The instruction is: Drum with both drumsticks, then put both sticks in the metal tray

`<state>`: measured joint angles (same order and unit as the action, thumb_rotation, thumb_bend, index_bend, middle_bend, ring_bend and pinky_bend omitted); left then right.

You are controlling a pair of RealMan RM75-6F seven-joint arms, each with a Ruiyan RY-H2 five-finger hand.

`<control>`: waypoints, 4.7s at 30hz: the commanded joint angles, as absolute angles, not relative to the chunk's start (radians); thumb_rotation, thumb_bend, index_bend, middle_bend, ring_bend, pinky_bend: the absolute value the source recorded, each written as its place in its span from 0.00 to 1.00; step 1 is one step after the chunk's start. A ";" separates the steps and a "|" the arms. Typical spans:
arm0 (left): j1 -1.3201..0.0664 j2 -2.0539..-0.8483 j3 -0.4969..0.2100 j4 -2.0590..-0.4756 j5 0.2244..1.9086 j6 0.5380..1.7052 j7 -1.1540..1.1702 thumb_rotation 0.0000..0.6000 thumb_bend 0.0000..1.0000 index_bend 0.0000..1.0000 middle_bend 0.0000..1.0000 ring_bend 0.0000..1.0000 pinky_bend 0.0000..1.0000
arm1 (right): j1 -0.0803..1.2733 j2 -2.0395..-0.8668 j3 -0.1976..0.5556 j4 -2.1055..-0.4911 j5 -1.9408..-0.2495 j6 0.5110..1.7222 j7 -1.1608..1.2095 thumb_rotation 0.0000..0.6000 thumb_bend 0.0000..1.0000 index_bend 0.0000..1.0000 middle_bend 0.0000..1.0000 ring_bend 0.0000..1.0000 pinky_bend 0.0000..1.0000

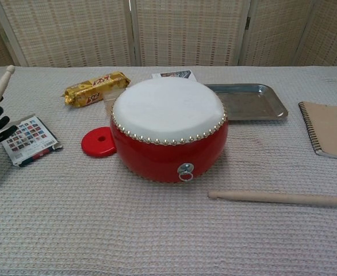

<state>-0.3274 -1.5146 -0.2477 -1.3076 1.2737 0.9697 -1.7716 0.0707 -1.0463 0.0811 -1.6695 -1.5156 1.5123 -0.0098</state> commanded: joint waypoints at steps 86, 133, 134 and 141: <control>-0.245 -1.662 -0.083 -1.135 1.499 1.243 -1.250 0.96 0.37 0.70 0.80 0.72 0.75 | 0.056 -1.030 0.076 -1.698 -1.541 1.545 -0.004 1.00 0.18 0.08 0.24 0.11 0.25; -0.276 -1.719 -0.048 -0.931 1.538 1.334 -0.925 1.00 0.80 1.00 1.00 1.00 1.00 | 0.067 -1.019 0.056 -1.735 -1.544 1.490 0.015 1.00 0.18 0.09 0.24 0.11 0.26; -0.279 -1.707 -0.046 -0.933 1.547 1.344 -0.888 1.00 0.80 1.00 1.00 1.00 1.00 | 0.074 -1.018 0.050 -1.742 -1.546 1.470 0.019 1.00 0.18 0.09 0.24 0.11 0.27; -0.291 -1.594 -0.055 -1.021 1.579 1.409 -0.573 1.00 0.80 1.00 1.00 1.00 1.00 | 0.157 -1.036 0.015 -1.800 -1.545 1.282 0.057 1.00 0.18 0.19 0.24 0.16 0.33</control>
<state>-0.2833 -1.6584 -0.0488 -0.9677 1.5583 1.3667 -0.7041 0.1211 -1.0230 0.0293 -1.7768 -1.5457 1.3380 0.0417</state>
